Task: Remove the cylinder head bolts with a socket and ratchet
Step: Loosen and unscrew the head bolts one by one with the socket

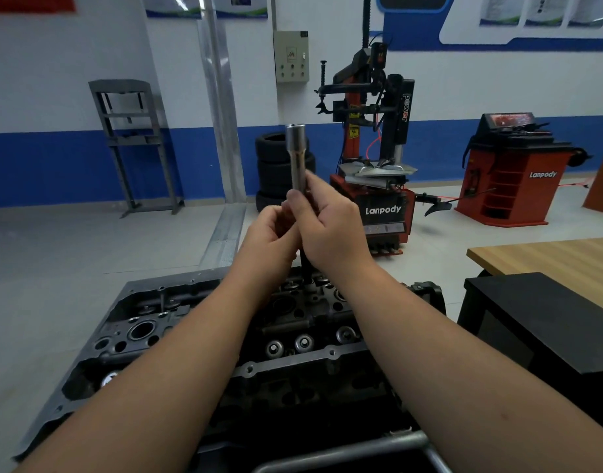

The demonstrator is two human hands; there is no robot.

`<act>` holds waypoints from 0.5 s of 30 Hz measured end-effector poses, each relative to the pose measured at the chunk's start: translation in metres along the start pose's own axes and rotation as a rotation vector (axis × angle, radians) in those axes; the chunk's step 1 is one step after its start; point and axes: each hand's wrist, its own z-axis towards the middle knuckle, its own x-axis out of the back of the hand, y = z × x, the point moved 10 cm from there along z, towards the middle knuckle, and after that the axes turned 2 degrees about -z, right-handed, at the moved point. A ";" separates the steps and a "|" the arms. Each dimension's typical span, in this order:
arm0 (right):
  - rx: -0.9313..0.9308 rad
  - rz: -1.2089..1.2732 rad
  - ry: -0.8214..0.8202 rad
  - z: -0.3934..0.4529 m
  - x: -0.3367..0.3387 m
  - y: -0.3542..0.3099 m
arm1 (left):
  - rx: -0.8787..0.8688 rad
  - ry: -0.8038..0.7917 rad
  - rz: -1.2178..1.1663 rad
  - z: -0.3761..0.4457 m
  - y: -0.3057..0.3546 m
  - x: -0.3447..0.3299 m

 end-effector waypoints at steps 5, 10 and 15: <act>-0.070 0.051 -0.044 -0.001 -0.006 0.009 | -0.058 -0.125 0.066 -0.003 0.006 -0.014; -0.076 0.116 -0.013 -0.002 -0.004 0.013 | -0.145 -0.068 0.158 -0.007 0.015 -0.010; -0.121 0.061 0.065 0.000 0.006 0.018 | -0.151 -0.012 0.194 -0.006 0.017 -0.006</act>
